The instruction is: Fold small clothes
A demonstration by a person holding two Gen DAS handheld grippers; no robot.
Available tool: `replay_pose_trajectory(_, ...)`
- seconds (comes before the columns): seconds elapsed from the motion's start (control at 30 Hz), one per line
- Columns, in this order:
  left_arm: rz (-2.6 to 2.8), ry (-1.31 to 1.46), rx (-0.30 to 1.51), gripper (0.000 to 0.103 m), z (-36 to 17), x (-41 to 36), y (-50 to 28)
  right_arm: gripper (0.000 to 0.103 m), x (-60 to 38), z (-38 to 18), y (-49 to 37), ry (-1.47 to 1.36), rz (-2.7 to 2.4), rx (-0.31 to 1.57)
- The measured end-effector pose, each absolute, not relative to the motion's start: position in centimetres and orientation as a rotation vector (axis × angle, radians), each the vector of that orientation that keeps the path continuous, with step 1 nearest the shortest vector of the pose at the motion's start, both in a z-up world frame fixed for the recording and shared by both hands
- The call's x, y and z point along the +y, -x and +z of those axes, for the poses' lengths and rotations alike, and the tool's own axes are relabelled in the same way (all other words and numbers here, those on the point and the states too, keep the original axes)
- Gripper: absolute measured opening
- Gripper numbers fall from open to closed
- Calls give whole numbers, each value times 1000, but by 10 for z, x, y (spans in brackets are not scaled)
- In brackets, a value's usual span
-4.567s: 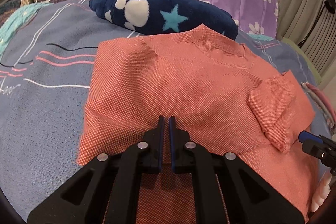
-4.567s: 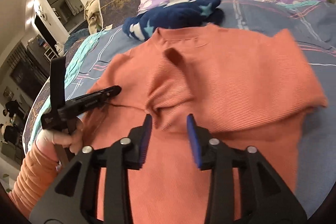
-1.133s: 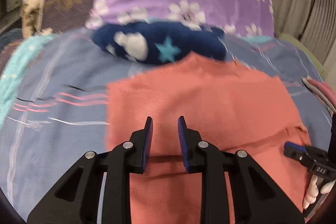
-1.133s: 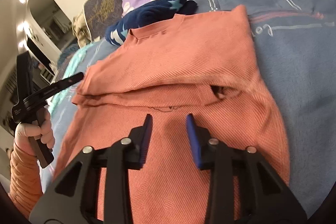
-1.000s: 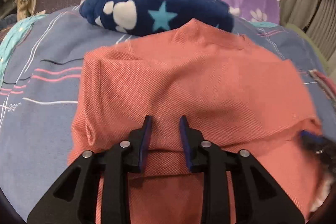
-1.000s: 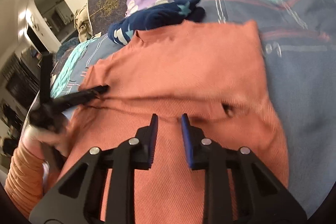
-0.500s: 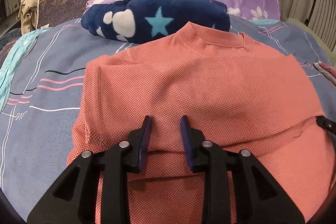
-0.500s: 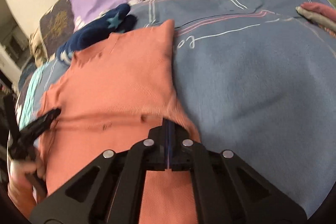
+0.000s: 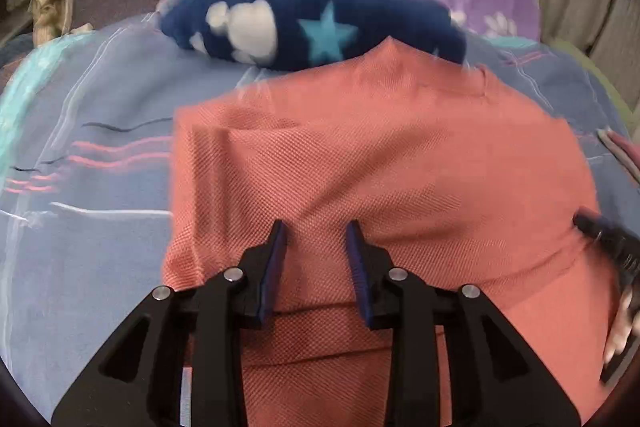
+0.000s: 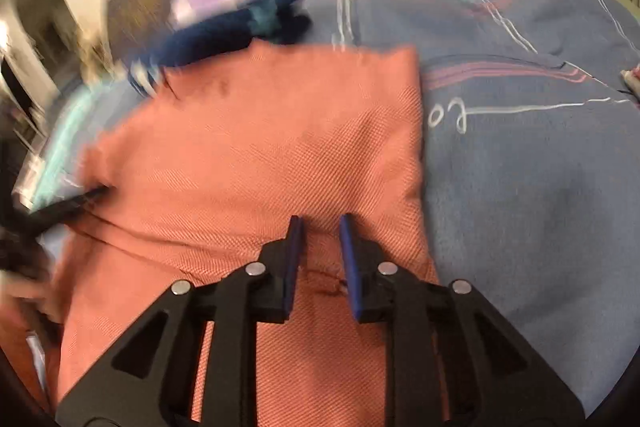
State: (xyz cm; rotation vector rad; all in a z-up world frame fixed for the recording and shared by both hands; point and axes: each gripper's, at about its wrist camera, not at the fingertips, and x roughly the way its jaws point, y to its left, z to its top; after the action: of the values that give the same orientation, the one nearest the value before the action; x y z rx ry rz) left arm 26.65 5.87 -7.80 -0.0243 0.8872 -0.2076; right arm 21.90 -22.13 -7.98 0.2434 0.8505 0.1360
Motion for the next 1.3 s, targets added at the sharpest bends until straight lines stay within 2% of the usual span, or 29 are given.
replay_pose_trajectory(0.07,-225,72,889,34,-76,65,-267,19,-219,-77,-213,-203,126,848)
replay_pose_trajectory(0.2,-174,-49,867,37,-70,47,-258,21,-211,-72,-212,-136,107,852)
replay_pose_trajectory(0.27,-200,-55,871,45,-60,47,-245,23,-216,-67,-201,-145,114,853)
replay_pose_trajectory(0.33,-245,-40,828,56,-47,59,-217,31,-222,-62,-175,-161,131,856)
replay_pose_trajectory(0.37,-252,-30,804,60,-40,66,-203,39,-223,-61,-163,-174,147,865)
replay_pose_trajectory(0.4,-255,-16,781,65,-35,78,-184,40,-226,-60,-150,-187,174,864)
replay_pose_trajectory(0.53,-243,-15,795,65,-36,109,-132,40,-247,-56,-88,-208,213,856)
replay_pose_trajectory(0.77,-230,30,913,66,-64,142,-67,42,-255,-63,-39,-237,192,871)
replay_pose_trajectory(1.3,-462,90,937,66,-72,128,32,42,-266,-70,58,-358,275,924)
